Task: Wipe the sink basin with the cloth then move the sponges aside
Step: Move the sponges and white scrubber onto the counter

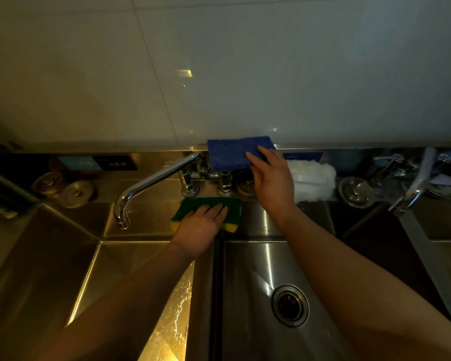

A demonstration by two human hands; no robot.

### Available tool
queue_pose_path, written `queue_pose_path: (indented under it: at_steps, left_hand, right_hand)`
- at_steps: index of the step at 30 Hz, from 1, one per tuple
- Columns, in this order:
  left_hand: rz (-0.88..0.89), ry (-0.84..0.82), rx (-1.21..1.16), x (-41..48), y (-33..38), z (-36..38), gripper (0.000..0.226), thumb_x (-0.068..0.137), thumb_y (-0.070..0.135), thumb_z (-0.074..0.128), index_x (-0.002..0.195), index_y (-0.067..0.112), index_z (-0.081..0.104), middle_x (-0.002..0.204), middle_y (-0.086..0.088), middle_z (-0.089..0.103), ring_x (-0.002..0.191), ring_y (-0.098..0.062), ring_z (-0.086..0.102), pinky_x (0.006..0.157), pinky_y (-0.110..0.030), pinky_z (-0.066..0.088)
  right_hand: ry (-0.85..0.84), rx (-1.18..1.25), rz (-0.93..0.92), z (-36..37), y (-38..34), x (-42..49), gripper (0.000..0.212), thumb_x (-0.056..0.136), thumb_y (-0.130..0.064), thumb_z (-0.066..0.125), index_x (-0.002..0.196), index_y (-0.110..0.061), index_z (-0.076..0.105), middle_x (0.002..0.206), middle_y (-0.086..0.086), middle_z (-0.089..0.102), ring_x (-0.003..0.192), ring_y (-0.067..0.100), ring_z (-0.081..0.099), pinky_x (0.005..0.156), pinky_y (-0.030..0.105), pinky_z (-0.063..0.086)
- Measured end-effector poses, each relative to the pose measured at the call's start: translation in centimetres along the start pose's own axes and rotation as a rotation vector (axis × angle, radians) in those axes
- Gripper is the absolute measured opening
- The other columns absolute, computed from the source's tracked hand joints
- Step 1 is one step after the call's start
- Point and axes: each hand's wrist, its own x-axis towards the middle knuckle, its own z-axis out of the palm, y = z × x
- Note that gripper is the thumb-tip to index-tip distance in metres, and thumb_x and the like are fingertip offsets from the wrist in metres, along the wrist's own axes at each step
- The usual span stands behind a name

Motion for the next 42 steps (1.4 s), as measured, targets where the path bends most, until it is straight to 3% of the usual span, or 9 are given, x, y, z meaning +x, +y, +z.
queue_pose_path:
  at_steps: [8,24,42]
  left_hand:
    - [-0.055,0.075,0.022,-3.0,1.9,-1.6,0.069,0.092,0.010,0.047,0.149,0.020,0.011,0.155,-0.003,0.021,0.136,-0.026,0.025,0.107,-0.040,0.032]
    - [-0.036,0.140,0.022,-11.8,4.0,-2.7,0.062,0.094,0.012,0.044,0.149,0.018,0.015,0.153,-0.004,0.026,0.134,-0.025,0.029,0.103,-0.039,0.037]
    - [-0.142,0.134,0.040,-32.0,-6.1,0.9,0.058,0.096,0.014,0.039,0.149,0.018,0.016,0.150,-0.002,0.030,0.130,-0.026,0.035,0.095,-0.039,0.042]
  right_hand:
    - [0.023,-0.004,-0.046,-2.5,-0.6,-2.9,0.033,0.093,-0.014,0.054,0.126,-0.015,0.059,0.136,0.015,0.051,0.127,0.034,0.043,0.106,0.049,0.035]
    - [-0.060,-0.190,0.059,-5.1,-2.6,-14.1,0.035,0.094,-0.020,0.051,0.129,-0.018,0.055,0.136,0.012,0.051,0.127,0.029,0.042,0.105,0.047,0.034]
    - [-0.199,-0.182,0.040,2.2,-19.9,-25.7,0.036,0.098,-0.025,0.040,0.134,-0.025,0.049,0.141,0.002,0.046,0.132,0.021,0.034,0.107,0.042,0.028]
